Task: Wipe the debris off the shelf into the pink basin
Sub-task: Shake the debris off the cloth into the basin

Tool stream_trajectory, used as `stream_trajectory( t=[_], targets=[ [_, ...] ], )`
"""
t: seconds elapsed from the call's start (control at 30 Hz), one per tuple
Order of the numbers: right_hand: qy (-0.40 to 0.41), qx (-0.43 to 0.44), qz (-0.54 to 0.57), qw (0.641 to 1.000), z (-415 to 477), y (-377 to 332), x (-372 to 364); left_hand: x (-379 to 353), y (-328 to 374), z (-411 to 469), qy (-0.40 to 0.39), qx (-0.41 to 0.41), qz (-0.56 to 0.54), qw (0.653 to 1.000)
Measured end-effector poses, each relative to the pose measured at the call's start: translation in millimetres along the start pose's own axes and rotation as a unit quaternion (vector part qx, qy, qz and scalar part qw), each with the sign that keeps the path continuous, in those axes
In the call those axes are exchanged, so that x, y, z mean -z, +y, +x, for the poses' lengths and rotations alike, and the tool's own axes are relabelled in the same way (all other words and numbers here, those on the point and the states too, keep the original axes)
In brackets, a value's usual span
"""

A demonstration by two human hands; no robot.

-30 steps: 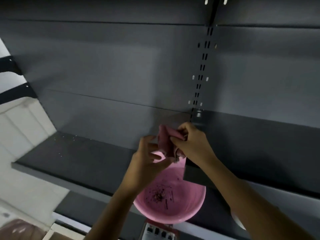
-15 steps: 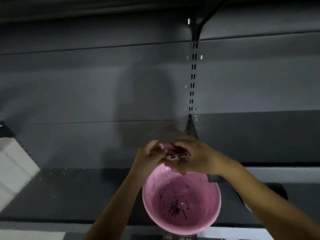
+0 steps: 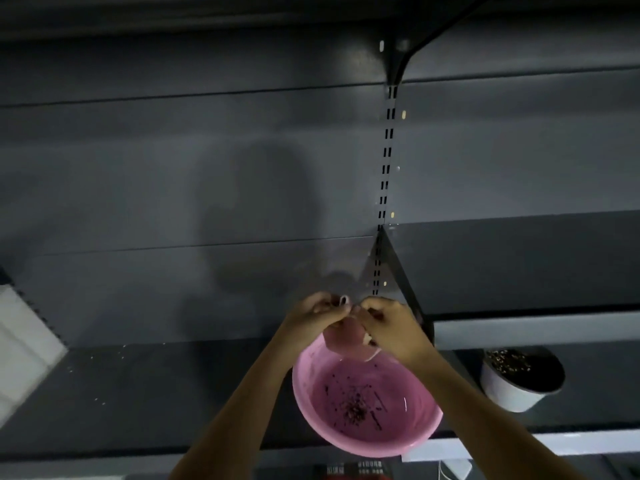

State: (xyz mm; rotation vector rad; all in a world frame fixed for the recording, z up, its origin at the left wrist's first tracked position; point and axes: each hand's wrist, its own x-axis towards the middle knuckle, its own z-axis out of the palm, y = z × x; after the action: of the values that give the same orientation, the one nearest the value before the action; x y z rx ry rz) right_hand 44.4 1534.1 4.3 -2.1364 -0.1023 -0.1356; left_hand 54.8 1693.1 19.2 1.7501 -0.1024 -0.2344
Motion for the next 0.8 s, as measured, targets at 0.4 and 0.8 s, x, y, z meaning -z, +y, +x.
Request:
stream_trajectory(
  t=[0.4,0.8],
  targets=[
    [0.153,-0.03,0.238,0.959,8.4,-1.1,-11.4,8.1,-60.0,32.2,0.101,-0.024,0.236,0.966],
    [0.153,-0.014,0.184,0.971,18.6,7.8,-15.9,-46.9,-86.0,27.2,0.035,-0.038,0.092,0.994]
  ],
)
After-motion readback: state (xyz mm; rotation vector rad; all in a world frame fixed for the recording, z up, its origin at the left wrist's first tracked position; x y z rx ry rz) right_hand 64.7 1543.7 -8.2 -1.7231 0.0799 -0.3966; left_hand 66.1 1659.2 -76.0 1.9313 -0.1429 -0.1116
